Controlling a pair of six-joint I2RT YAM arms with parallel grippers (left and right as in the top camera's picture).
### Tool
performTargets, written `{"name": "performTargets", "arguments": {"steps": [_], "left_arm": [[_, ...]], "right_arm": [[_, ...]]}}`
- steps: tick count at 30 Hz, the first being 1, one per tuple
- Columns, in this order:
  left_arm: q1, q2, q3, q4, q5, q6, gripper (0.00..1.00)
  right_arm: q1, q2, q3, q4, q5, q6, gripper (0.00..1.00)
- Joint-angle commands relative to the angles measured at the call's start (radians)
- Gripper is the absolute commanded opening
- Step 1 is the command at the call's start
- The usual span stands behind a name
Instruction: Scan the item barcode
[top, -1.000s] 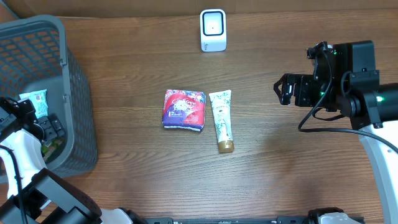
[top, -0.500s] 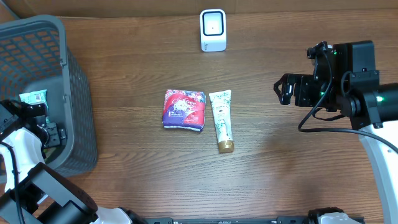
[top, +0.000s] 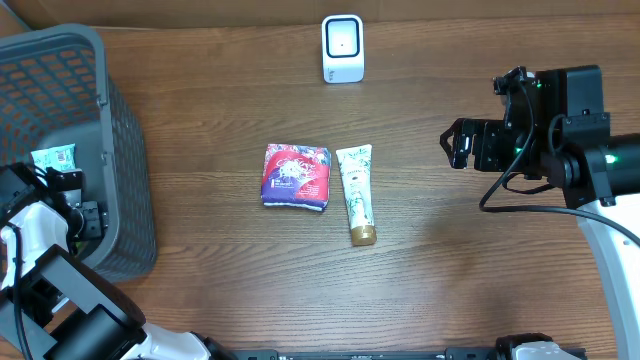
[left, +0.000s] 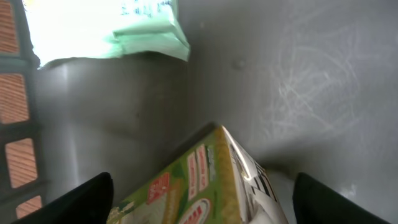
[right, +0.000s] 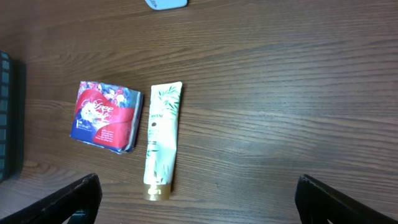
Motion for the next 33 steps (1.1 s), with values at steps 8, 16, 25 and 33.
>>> {"name": "performTargets", "arguments": {"steps": [8, 16, 25, 33], "left_arm": [[-0.004, 0.005, -0.005, 0.026, 0.04, -0.266, 0.47], [-0.032, 0.005, -0.005, 0.045, 0.142, -0.4, 0.36], [-0.042, 0.005, -0.005, 0.05, 0.217, -0.592, 0.38], [-0.042, 0.005, -0.005, -0.063, 0.215, -0.652, 0.72]], "right_arm": [[0.005, 0.0, 0.027, 0.006, -0.005, 0.0, 1.0], [0.005, 0.0, 0.027, 0.006, -0.005, 0.0, 1.0], [0.005, 0.0, 0.027, 0.006, -0.005, 0.0, 1.0], [0.005, 0.0, 0.027, 0.006, -0.005, 0.0, 1.0]]}}
